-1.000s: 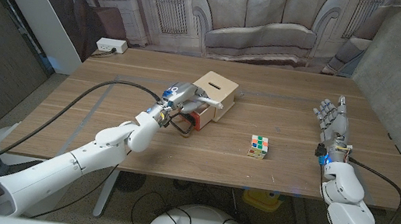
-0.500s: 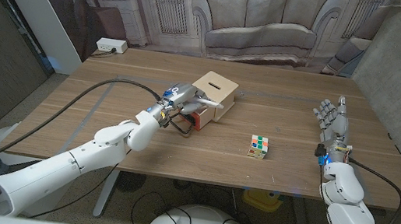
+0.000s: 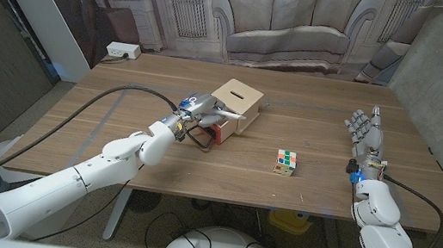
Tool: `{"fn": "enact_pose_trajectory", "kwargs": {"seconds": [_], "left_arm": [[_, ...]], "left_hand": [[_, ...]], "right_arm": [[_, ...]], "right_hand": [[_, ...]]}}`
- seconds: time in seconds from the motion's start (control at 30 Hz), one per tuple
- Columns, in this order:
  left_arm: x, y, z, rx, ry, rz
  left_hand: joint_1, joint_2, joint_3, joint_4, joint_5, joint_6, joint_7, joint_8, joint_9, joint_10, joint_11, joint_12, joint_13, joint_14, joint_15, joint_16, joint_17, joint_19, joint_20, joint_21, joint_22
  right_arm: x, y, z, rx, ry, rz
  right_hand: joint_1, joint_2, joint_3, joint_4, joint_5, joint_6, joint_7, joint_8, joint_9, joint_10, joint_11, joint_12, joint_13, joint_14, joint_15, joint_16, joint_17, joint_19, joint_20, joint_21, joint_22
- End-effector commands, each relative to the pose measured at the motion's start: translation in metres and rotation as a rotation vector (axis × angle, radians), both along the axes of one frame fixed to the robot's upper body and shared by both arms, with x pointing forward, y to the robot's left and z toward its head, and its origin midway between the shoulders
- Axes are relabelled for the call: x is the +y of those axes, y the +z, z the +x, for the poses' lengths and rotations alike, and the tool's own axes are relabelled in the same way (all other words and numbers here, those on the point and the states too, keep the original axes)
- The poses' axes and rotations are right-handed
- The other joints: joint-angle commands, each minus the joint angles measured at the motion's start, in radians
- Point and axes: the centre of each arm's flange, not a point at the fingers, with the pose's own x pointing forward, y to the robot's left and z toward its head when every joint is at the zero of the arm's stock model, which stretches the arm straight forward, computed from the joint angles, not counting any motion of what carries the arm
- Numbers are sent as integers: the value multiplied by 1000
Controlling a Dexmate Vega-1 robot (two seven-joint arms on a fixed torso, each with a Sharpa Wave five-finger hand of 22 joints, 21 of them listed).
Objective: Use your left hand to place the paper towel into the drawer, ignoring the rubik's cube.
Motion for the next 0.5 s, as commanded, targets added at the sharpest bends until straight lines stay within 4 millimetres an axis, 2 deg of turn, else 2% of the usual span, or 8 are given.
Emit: {"fn": "enact_pose_trajectory", "kwargs": {"seconds": [0.03, 0.2, 0.5], "left_arm": [[3, 0, 4, 34, 25, 6], [2, 3, 3, 28, 25, 10], [2, 7, -2, 21, 28, 11]], "left_hand": [[-5, -2, -1, 6, -1, -2, 2, -1, 3, -4, -3, -5, 3, -10, -96, 0, 1, -6, -21, -4, 4], [-5, -2, -1, 5, -1, -8, 0, -4, 3, -9, -5, -6, 3, -16, -96, -2, 1, -12, -18, -6, 4], [-30, -9, -9, 14, -2, -48, 0, -25, 1, -53, -3, -16, 1, -66, -89, -13, -1, -59, -6, -27, 4]], "right_arm": [[3, -1, -2, 1, -2, 2], [3, -2, -3, -1, -3, 4], [2, -3, -5, -6, -5, 5]], "right_hand": [[0, 6, 0, 1, -2, 9, 4, -2, 3, 9, 2, -4, 1, 10, 2, -1, 2, 8, -12, -3, 3], [0, 6, 0, 0, -2, 8, 4, -2, 3, 8, 0, -4, 1, 11, 2, -1, 2, 8, -12, -4, 3], [1, 6, -1, 0, -2, 8, 4, -2, 3, 9, 0, -4, 1, 11, 3, -1, 2, 10, -11, -6, 4]]}}
